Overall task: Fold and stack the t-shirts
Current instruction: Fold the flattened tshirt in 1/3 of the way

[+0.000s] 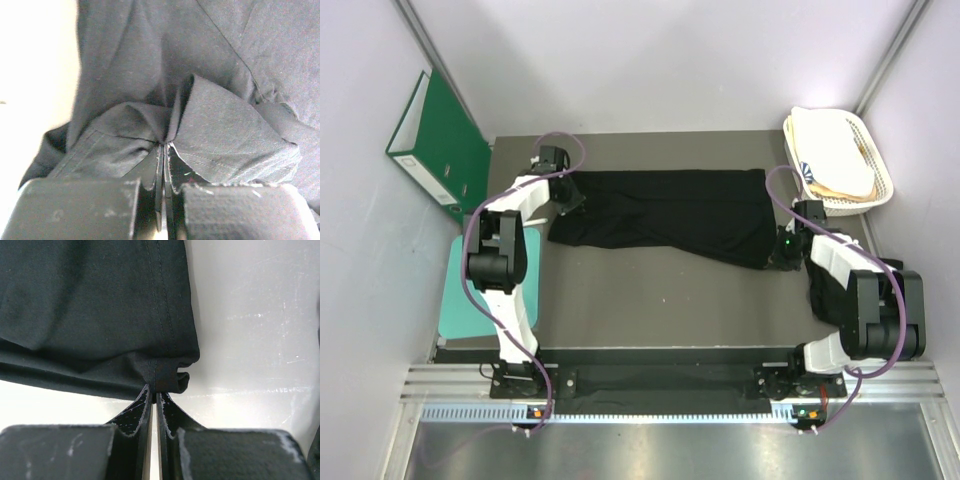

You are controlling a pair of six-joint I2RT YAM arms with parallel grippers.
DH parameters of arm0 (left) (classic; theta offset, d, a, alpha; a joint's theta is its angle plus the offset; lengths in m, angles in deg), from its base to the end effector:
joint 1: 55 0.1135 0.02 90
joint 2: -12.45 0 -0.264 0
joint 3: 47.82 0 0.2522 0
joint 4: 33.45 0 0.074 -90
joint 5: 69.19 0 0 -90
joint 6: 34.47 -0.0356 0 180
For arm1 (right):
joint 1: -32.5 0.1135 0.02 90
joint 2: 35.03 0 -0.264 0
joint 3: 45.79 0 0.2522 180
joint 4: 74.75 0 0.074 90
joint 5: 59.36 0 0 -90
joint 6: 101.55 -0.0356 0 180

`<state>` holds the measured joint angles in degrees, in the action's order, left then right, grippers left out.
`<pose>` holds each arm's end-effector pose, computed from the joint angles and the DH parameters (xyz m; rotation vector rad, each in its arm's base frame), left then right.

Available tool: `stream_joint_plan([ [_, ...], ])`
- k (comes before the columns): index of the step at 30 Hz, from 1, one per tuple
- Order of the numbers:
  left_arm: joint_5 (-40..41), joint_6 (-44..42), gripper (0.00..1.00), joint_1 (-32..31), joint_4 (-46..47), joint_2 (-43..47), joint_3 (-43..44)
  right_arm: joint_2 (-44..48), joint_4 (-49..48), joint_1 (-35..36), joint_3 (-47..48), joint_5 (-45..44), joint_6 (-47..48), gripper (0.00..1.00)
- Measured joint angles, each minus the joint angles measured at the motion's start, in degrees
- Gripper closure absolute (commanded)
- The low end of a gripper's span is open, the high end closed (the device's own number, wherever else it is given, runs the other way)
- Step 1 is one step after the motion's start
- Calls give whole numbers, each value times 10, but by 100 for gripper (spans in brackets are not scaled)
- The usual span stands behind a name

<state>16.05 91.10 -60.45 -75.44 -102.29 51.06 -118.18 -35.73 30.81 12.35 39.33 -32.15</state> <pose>0.4291 -0.0439 0.1917 -0.6506 2.5387 -0.3666 0.2649 -0.0024 0.1708 0.4760 2.6613 0.3050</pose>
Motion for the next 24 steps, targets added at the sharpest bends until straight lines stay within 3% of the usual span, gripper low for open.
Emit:
stream_joint_plan([
  [2,4,-5,51,3,0,6,-3,0,0,0,0,0,0,96],
  [3,6,-8,44,4,0,10,-5,0,0,0,0,0,0,96],
  [16,-10,-12,57,16,9,6,-5,0,0,-1,0,0,0,96],
  [24,-41,-10,58,16,24,-24,-5,0,1,-3,0,0,-5,96],
])
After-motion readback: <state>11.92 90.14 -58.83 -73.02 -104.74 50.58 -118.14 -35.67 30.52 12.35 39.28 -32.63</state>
